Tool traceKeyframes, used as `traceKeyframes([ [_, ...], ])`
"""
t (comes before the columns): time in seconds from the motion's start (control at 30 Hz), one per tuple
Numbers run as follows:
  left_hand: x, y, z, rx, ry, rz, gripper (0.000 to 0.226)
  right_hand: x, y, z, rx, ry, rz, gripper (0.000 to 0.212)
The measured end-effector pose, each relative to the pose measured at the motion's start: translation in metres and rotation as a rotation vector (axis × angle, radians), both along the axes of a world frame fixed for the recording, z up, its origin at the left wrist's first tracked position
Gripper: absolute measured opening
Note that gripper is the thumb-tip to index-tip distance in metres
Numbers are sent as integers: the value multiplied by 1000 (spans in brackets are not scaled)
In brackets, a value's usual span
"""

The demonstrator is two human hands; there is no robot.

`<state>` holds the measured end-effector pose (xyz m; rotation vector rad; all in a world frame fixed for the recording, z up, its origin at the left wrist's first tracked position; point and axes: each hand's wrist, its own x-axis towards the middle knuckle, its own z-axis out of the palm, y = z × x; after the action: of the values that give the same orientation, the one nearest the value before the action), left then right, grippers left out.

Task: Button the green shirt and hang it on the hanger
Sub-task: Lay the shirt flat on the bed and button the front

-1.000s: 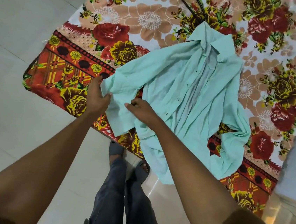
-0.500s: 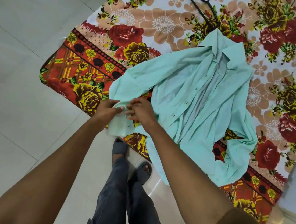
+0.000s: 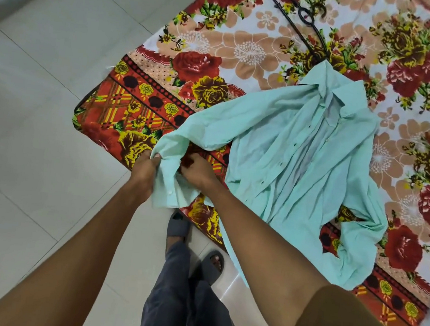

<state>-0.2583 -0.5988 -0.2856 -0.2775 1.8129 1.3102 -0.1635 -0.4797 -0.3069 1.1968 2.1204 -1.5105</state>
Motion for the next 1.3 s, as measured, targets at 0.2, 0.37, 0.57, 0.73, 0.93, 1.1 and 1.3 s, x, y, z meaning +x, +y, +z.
traceKeyframes([
  [0.2,-17,21,19,196,-164,63,25,-20,-2,8,-805,268,-661,42],
  [0.37,-20,69,41,329,-258,-48,32,-21,43,33,-938,463,-812,64],
  [0.57,-42,126,67,400,-142,18,21,-33,111,75,-571,711,-915,52],
  [0.73,-40,113,39,109,93,-28,21,9,82,58,-240,282,-243,36],
  [0.93,-24,56,-11,-94,247,-396,70,38,27,6,-54,23,-390,41],
  [1.1,-13,45,-23,-140,539,-461,83,40,-1,1,316,125,-328,33],
  [1.3,-2,55,-18,-211,865,-565,82,41,-6,1,249,194,-56,27],
])
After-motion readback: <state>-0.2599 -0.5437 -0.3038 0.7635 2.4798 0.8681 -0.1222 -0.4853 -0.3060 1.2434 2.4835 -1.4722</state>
